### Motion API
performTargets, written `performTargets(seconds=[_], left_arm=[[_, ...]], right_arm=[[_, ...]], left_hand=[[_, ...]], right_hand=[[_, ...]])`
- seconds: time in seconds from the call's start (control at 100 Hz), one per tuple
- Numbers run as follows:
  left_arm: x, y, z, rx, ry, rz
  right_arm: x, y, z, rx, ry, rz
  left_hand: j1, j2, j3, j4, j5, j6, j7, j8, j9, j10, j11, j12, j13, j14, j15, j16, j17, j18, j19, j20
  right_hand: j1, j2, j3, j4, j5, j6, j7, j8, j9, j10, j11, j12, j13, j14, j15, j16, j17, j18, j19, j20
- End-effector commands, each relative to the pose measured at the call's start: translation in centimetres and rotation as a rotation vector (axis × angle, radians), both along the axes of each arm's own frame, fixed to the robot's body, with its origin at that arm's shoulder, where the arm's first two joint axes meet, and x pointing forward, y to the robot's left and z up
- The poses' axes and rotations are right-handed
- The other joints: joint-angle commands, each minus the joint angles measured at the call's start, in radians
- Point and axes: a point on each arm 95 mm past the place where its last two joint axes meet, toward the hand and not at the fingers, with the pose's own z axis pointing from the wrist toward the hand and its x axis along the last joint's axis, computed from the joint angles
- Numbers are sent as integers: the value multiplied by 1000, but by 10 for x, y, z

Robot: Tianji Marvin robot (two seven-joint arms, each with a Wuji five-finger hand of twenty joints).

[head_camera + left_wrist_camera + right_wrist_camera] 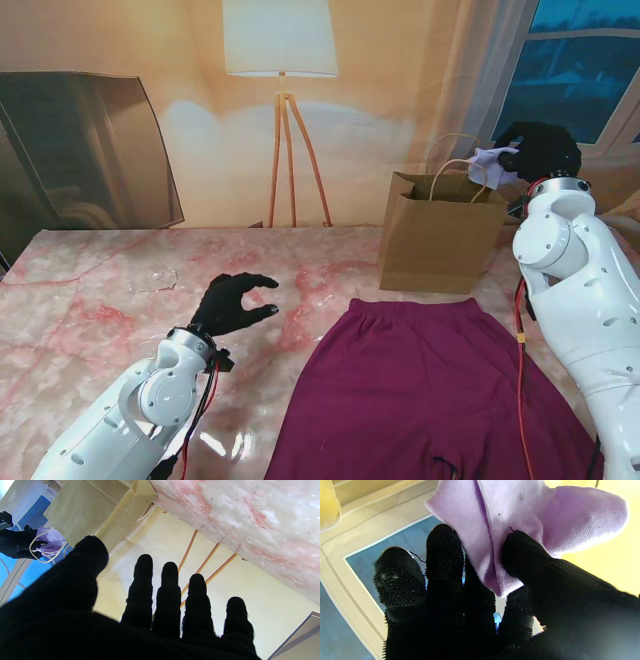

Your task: Fold the socks and the shorts into the kraft paper bag

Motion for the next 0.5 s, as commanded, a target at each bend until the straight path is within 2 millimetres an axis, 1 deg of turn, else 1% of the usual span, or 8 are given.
performTargets(seconds=[0.0,0.12,0.31,0.49], left_arm=[[-1,2,-2,-1,4,3],[-2,4,-3,1,7,7],[-3,6,-5,5,15,12],[-2,6,-3,8,14,14]], right_arm=[[3,9,-2,-1,7,18],[8,13,-7,-5,29,32],[13,17,-16,-1,62,44],[16,20,-21,-3,96,60]], left_hand=[[-19,8,-6,52,-4,-1,-22,-2,-41,3,-18,-11,-36,-35,-27,-5,-9,-8,-11,2],[-20,10,-7,52,-4,-3,-22,-2,-39,3,-18,-11,-36,-34,-27,-5,-9,-7,-15,3],[-18,11,-7,53,-4,-2,-22,-2,-40,2,-19,-11,-37,-34,-27,-6,-8,-5,-19,6],[-19,11,-8,53,-4,-2,-23,-2,-40,2,-19,-11,-38,-34,-27,-6,-8,-5,-22,9]], right_hand=[[3,34,13,-30,34,-24,66,-11,34,-27,-10,-12,30,9,-9,-16,29,-85,31,21],[-2,41,13,-30,27,-24,66,-12,31,-28,-11,-13,26,10,-17,-22,24,-80,27,21],[-8,58,15,-27,9,-12,58,-12,16,-29,-28,-26,23,11,-93,-56,13,-67,-11,12],[-33,58,-10,-37,-39,36,33,-20,-40,-13,-46,-36,-11,18,-160,-73,-18,-59,-53,5]])
